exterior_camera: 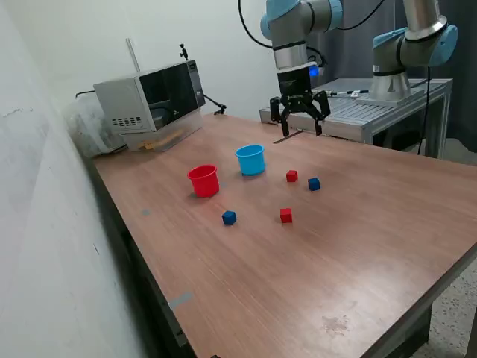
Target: Place red objects in the red bin, and blue objects in the blue bin.
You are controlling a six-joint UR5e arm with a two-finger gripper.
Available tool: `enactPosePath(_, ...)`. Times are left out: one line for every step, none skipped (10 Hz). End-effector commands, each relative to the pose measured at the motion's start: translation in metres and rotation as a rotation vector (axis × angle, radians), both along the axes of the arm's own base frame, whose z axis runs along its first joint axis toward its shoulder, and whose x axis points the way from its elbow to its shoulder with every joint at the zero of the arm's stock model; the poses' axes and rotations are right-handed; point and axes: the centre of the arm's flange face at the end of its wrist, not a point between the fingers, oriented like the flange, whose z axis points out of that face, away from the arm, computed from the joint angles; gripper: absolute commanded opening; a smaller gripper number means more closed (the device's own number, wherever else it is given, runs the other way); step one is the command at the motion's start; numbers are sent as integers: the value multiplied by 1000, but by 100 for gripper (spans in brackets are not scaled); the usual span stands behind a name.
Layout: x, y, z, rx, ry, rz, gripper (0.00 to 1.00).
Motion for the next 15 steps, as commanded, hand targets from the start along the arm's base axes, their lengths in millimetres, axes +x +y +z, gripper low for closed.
enactPosePath(-7,33,-33,4,-4,-34,100)
enactPosePath(-2,37,-44,12,-5,-40,100)
enactPosePath(1,39,-52,32,0,-41,100)
enactPosePath(2,40,-70,58,-30,-39,100)
enactPosePath(9,41,-78,65,-50,-39,100)
enactPosePath(15,41,-85,70,-57,-39,100)
enactPosePath(14,42,-87,71,-51,-37,100)
enactPosePath(12,49,-90,71,-54,-46,100)
enactPosePath(14,49,-94,71,-63,-36,100)
enactPosePath(15,47,-103,71,-77,-9,100)
enactPosePath(13,46,-115,76,-95,10,100)
enactPosePath(13,46,-125,92,-110,14,100)
enactPosePath(12,46,-126,94,-110,22,100)
enactPosePath(11,45,-126,94,-108,37,100)
enactPosePath(11,45,-134,94,-122,40,100)
